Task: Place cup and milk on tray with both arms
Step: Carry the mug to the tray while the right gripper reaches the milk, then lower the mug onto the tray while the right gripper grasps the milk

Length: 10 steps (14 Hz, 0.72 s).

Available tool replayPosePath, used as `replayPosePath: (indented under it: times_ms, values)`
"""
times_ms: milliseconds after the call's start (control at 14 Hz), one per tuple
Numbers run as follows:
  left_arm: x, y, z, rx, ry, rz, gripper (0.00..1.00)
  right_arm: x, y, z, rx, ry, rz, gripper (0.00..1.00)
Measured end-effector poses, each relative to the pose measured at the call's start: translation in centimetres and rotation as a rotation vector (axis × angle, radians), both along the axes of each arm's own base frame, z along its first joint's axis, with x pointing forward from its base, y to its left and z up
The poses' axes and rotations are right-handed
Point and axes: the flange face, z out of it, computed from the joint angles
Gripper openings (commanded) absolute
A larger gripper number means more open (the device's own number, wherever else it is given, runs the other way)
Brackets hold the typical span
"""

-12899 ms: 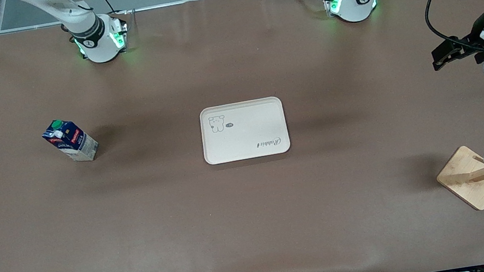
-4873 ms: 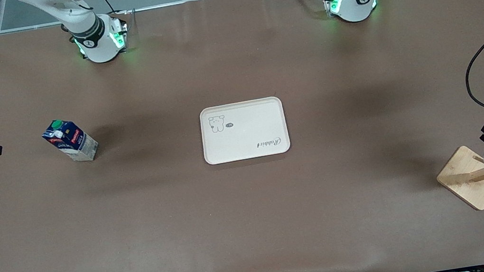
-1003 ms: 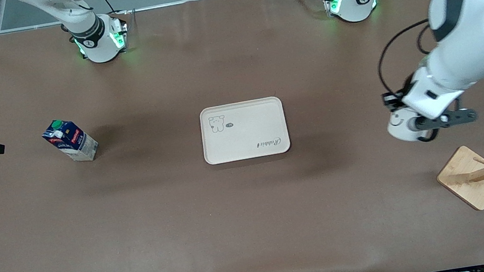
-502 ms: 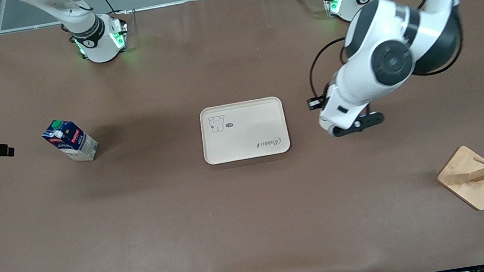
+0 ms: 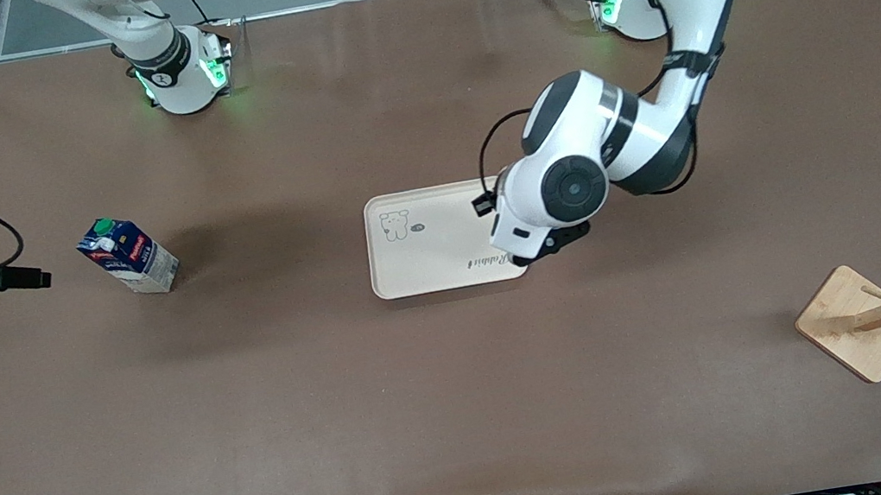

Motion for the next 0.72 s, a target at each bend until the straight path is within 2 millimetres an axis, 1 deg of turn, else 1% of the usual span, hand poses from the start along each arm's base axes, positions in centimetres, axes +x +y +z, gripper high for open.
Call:
replayPosePath:
  times_ms: [143, 430, 573, 717]
  values:
    - [0.0, -0.6, -2.3, -0.039, 0.074, 0.039, 0.0, -1.2, 0.2, -1.6, -0.011, -0.002, -0.04, 1.0]
    - [0.1, -0.6, -6.4, -0.047, 0.152, 0.076, 0.0, -4.9, 0.7, -4.7, -0.016, 0.005, -0.061, 1.0]
    - [-0.2, -0.9, -8.0, -0.055, 0.185, 0.09, 0.0, -6.8, 1.0, -6.5, -0.02, -0.014, -0.064, 1.0]
    - [-0.6, -1.6, -9.2, -0.059, 0.196, 0.094, 0.0, -8.6, 1.2, -8.4, -0.023, -0.031, -0.066, 1.0]
